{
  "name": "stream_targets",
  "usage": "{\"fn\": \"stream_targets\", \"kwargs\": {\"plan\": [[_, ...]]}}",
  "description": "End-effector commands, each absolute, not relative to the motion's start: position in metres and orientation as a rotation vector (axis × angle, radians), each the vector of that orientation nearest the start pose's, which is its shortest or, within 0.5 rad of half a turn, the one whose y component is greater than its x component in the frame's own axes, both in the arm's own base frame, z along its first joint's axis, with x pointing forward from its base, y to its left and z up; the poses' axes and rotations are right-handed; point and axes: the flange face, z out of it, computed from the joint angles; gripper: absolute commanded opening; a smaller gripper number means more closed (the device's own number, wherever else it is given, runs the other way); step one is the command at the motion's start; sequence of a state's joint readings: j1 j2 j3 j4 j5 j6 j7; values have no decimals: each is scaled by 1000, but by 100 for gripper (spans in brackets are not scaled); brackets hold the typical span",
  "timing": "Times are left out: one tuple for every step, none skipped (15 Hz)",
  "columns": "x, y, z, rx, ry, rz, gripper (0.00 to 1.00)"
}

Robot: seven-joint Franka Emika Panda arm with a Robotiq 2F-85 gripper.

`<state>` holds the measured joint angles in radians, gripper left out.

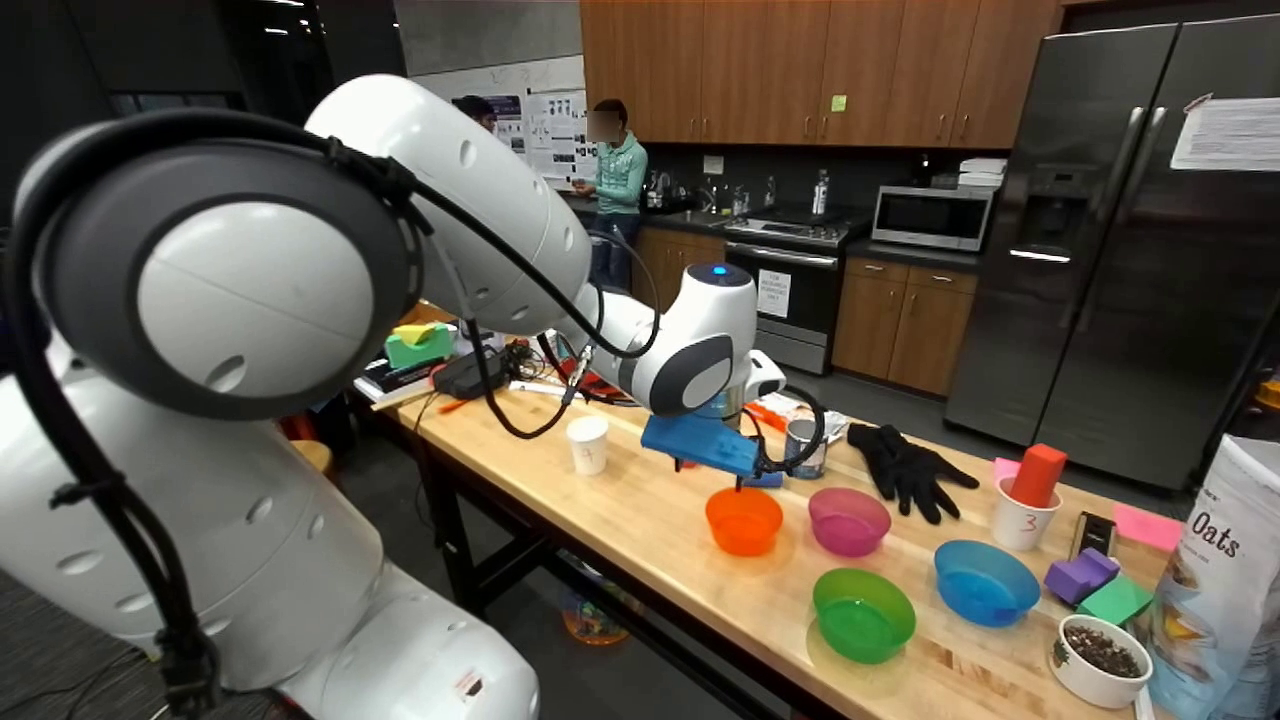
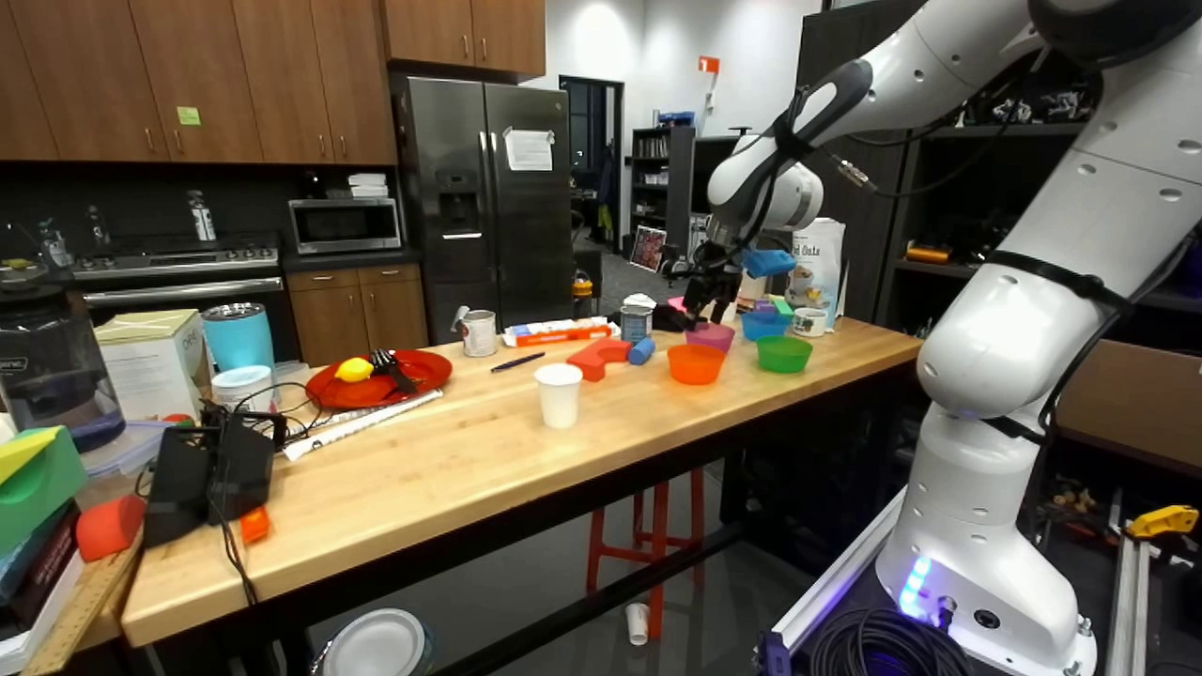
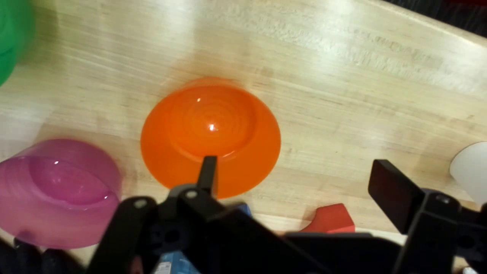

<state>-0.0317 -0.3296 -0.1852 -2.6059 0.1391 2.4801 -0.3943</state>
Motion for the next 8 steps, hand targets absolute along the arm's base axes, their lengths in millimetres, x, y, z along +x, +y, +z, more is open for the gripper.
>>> {"fn": "stream_targets", "kwargs": {"plan": [[409, -93, 360, -2962, -66, -298, 100], [406, -94, 355, -2952, -29, -283, 100], [403, -98, 350, -2945, 8, -268, 100], [402, -101, 347, -2937, 37, -258, 100], [400, -104, 345, -2932, 62, -250, 100], [400, -108, 343, -2930, 84, -246, 100], [399, -110, 343, -2928, 99, -246, 100], [400, -113, 343, -2928, 114, -244, 100]]}}
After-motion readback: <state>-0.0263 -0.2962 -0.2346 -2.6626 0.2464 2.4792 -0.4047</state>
